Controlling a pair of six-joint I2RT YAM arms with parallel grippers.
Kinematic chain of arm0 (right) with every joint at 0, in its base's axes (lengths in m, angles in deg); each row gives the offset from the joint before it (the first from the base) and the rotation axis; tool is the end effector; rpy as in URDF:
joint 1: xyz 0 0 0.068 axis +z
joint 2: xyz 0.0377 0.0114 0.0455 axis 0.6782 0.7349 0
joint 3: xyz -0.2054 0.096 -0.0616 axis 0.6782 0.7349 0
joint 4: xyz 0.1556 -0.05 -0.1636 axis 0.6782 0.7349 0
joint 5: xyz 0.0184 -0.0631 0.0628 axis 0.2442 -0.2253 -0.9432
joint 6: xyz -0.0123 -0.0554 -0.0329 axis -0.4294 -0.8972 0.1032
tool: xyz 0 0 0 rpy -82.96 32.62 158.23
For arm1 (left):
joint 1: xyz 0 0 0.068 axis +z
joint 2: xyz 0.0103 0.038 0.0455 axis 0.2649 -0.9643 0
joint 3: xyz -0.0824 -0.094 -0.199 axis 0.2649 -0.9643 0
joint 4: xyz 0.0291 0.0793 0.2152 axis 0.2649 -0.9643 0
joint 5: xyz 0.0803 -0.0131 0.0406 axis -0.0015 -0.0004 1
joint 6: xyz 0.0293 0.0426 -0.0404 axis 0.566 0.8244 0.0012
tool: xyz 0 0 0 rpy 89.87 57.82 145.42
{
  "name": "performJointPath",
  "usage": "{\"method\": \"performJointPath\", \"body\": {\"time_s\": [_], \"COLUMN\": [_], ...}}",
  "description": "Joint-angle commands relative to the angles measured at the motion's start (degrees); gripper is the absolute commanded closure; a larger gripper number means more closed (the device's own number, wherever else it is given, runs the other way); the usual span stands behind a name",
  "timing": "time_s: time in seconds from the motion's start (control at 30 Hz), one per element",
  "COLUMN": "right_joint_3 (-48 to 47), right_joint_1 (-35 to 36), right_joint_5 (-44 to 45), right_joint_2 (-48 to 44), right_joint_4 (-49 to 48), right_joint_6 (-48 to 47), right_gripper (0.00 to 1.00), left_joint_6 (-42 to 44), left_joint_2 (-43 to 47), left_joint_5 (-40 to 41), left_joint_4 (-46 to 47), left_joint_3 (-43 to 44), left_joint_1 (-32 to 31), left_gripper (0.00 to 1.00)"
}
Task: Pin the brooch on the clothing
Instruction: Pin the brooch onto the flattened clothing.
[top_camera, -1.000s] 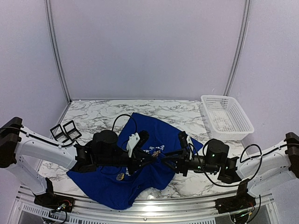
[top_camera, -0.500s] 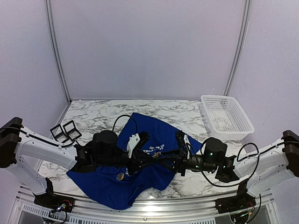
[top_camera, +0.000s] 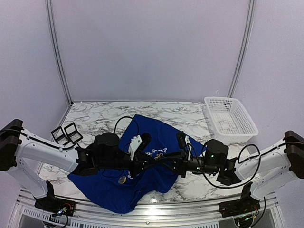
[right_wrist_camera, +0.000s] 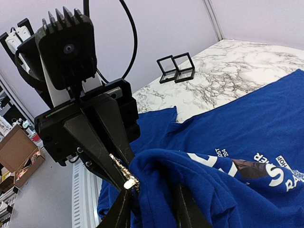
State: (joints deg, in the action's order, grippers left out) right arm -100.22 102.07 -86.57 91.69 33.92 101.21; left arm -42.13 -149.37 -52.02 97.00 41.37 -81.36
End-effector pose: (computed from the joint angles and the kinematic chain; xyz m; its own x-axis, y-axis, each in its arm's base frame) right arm 0.1206 0.2294 0.1786 -0.4618 0.0381 -0.8862 -0.8441 0.2880 0.4522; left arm 0.1205 -0.2969 0.2012 -0.2435 0.1336 -0.9606 0.9483 0.2404 -0.2070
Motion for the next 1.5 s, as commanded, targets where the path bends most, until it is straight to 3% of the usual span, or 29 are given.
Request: {"method": "performJointPath", "body": {"time_s": [0.0,0.33,0.4,0.53,0.73,0.93,1.17,1.47], "right_joint_3": [-3.85,-4.63,-4.92,-4.75,-3.21,-2.60,-2.58,-2.80], "right_joint_1": [0.39,0.39,0.40,0.39,0.40,0.39,0.35,0.39], "right_joint_5": [2.46,2.74,2.96,3.18,3.96,6.41,9.32,8.68], "right_joint_2": [0.42,-0.25,-0.07,0.02,-0.80,-2.85,-4.19,-5.60], "right_joint_4": [1.03,1.25,1.78,2.48,2.88,7.32,11.23,13.24], "right_joint_6": [0.59,1.02,1.10,1.26,1.91,1.77,1.92,0.26], "right_gripper": [0.72,0.70,0.75,0.94,0.97,0.92,0.78,0.75], "left_joint_6": [-0.13,-0.20,-0.17,-0.34,-0.70,-0.87,-1.01,-1.11], "left_joint_2": [0.39,0.13,0.21,0.46,1.24,2.15,2.19,2.13], "left_joint_5": [-0.89,-1.06,-1.06,-1.15,-0.76,0.33,0.74,0.61], "left_joint_4": [3.23,3.23,3.23,3.28,4.03,5.55,5.87,5.96], "left_joint_3": [0.46,0.52,0.45,0.45,-0.02,-0.83,-0.96,-1.06], "left_joint_1": [-0.36,-0.36,-0.36,-0.36,-0.36,-0.36,-0.36,-0.36], "left_gripper": [1.00,1.00,1.00,1.00,1.00,1.00,1.00,1.00]}}
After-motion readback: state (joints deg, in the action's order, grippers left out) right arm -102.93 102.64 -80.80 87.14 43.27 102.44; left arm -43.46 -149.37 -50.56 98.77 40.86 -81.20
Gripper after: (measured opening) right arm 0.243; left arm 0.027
